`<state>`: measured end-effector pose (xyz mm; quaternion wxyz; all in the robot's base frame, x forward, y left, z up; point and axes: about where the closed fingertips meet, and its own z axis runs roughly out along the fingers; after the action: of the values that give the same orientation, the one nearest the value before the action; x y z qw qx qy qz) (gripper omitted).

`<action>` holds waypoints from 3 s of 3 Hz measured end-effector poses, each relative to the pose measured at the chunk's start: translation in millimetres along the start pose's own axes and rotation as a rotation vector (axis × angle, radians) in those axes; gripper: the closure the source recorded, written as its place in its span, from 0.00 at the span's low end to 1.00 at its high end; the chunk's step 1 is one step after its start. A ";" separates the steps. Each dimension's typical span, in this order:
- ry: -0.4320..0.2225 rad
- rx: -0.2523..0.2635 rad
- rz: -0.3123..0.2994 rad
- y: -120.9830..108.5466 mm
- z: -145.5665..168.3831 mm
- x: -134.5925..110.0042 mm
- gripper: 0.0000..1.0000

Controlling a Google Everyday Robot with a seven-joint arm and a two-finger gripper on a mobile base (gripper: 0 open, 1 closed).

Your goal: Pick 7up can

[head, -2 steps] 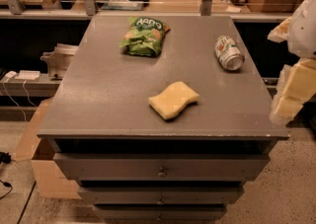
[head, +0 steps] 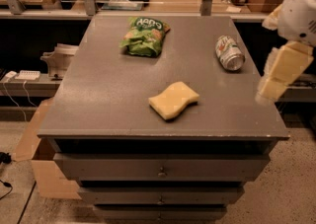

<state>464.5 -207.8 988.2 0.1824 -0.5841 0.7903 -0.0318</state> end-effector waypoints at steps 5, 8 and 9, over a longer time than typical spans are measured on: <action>-0.106 0.032 0.419 -117.4 67.4 -46.2 0.00; -0.053 0.063 0.855 -196.5 153.8 -17.5 0.00; -0.017 0.043 0.931 -200.1 177.6 -12.4 0.00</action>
Offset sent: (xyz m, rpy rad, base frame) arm 0.1293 0.0478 -0.0046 0.2851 0.0351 -0.3480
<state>707.8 -230.5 878.5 0.1958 -0.1637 0.9660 0.0416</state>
